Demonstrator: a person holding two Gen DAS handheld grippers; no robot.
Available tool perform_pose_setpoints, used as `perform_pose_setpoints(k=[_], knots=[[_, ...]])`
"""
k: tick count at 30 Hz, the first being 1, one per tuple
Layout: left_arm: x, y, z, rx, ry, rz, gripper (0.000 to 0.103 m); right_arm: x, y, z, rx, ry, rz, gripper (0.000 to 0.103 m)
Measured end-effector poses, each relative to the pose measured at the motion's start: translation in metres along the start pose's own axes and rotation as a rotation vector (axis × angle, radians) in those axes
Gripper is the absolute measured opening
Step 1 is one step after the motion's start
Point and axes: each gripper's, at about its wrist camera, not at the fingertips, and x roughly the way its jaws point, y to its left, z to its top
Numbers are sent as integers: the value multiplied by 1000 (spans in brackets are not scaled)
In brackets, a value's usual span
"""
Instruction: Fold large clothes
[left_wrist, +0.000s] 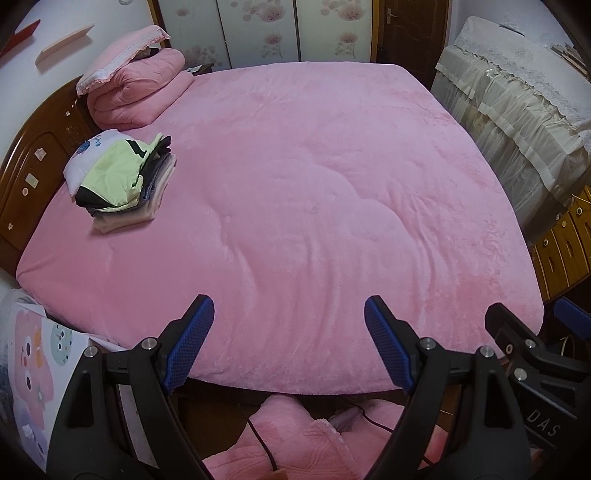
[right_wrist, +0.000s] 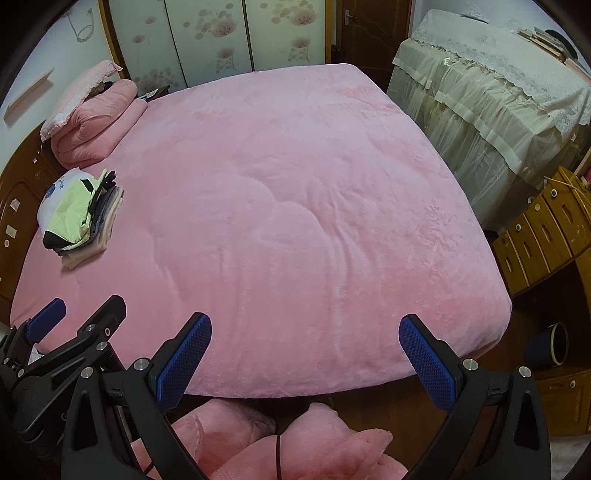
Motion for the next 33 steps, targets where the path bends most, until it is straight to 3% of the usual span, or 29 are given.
perform_pose_setpoints(k=[33], knots=[[-1,-4,-8,-12,27,17,82,13,-14,0,-15,26,12,103]])
